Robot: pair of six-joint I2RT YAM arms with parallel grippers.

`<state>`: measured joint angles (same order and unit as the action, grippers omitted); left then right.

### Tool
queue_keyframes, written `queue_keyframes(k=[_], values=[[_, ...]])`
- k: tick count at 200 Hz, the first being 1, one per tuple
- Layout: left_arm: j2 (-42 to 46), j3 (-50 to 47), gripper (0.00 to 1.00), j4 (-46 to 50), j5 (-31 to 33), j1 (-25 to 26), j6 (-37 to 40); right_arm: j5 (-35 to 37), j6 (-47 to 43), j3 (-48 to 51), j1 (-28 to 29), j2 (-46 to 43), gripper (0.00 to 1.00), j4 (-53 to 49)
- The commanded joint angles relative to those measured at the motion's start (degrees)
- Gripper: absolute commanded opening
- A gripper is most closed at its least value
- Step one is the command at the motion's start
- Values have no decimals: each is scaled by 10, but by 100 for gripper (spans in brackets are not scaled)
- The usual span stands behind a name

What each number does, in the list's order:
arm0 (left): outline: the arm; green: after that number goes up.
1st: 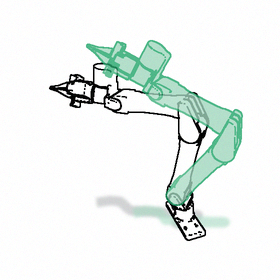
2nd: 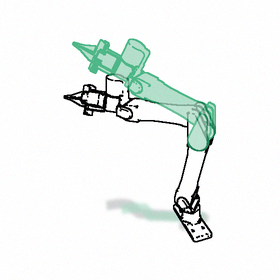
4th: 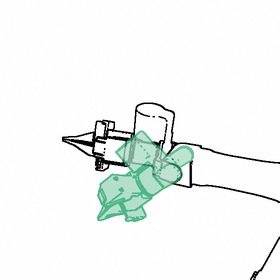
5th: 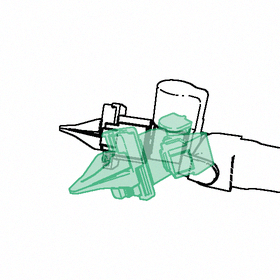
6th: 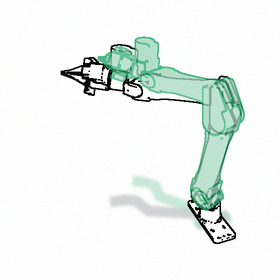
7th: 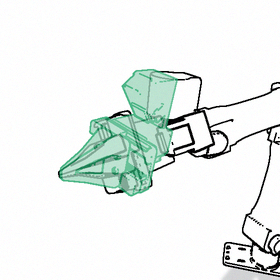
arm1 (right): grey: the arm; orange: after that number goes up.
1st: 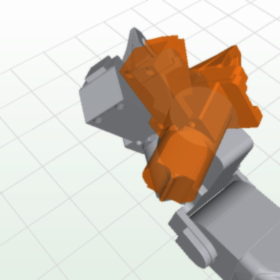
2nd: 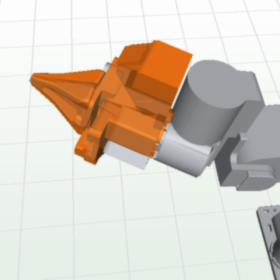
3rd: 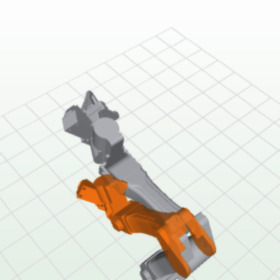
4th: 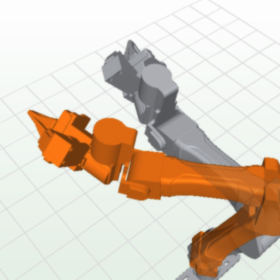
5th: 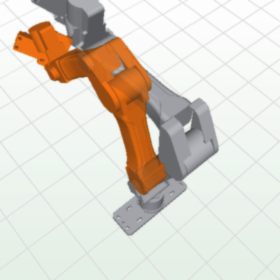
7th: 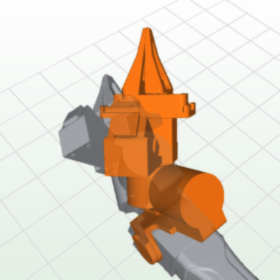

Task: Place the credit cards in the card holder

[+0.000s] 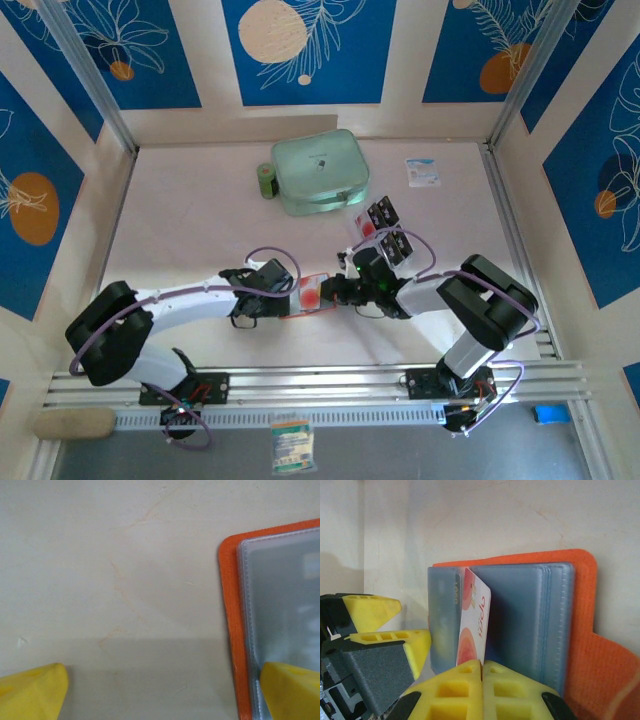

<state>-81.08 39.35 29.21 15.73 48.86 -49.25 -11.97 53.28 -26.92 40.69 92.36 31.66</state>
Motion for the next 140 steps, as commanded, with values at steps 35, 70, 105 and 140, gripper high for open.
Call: queue_keyframes(k=[35, 70, 105, 140], values=[[7, -4, 98, 11, 6, -4, -7, -31, -26, -35, -4, 13, 0, -52], [8, -4, 98, 11, 7, -4, -8, -35, -26, -42, -5, 23, 0, -56], [7, -5, 98, 10, 7, -3, -7, -38, -22, -44, -4, 31, 0, -56], [6, -5, 98, 9, 7, -4, -8, -38, -22, -43, -5, 28, 0, -61]])
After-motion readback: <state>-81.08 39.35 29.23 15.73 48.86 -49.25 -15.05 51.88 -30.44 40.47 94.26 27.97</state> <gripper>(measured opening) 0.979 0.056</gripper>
